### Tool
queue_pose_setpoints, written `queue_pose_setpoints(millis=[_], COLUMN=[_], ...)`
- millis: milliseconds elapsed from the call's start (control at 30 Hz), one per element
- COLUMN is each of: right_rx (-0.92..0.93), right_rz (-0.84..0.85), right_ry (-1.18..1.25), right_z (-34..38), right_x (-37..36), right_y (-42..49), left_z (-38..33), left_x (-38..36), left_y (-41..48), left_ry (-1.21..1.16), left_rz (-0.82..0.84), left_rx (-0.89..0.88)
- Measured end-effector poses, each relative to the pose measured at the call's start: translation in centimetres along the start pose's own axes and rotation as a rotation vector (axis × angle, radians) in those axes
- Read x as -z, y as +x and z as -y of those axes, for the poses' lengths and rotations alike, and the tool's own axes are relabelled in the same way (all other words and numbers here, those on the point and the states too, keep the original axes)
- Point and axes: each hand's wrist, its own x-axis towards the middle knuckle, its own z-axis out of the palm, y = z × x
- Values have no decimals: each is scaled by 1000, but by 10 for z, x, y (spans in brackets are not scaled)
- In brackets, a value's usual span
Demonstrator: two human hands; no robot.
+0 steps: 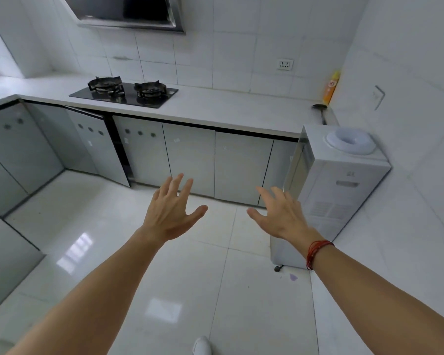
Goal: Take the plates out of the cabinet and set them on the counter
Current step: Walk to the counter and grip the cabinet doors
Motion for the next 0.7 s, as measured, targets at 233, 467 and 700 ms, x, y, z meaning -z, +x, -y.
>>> queue_pose_setpoints(millis=[233, 467, 700], right_rx=[-41, -73, -72], right_rz=[10, 28, 54], right_ry=[-25, -14, 2], right_z=[19, 20, 8], right_x=[-2, -5, -16], right_y=[131, 232, 334], left_z=[52, 85, 105], left_x=[-22, -43, -77], left_y=[126, 224, 318], left_ry=[-5, -4, -9], left_rz=[41, 87, 103], left_rx=[-21, -48, -49])
